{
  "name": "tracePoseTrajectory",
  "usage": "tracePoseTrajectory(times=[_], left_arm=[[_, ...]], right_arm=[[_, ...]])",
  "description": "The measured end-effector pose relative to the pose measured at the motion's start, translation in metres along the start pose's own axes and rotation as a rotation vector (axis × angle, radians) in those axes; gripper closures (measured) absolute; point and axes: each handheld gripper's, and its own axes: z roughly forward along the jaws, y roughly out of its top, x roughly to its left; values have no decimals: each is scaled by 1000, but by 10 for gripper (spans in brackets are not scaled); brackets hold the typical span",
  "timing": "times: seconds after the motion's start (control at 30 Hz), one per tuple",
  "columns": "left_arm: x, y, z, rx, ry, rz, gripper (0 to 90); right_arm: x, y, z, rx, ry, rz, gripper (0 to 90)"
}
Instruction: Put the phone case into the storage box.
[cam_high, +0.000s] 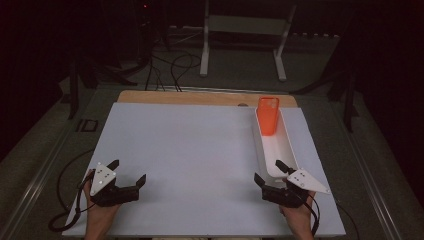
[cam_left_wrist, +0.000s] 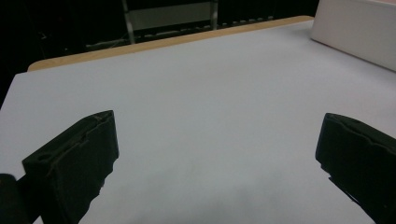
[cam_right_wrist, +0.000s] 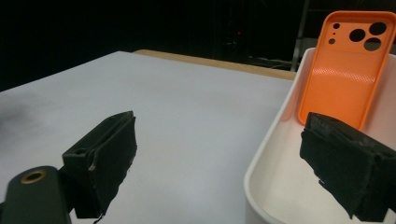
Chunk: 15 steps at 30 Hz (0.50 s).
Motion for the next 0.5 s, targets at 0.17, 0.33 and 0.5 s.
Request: tracePoseTrajectory(times=[0.17, 0.33, 0.5], left_arm=[[-1, -1, 1, 6, 3, 5, 0], [-1, -1, 2, 8, 2, 6, 0], [-1, -1, 1, 6, 7, 4, 0]], right_arm=[[-3, -1, -2, -7, 1, 8, 106], [-2, -2, -1, -3, 4, 8, 106], [-1, -4, 0, 1, 6, 8, 105]])
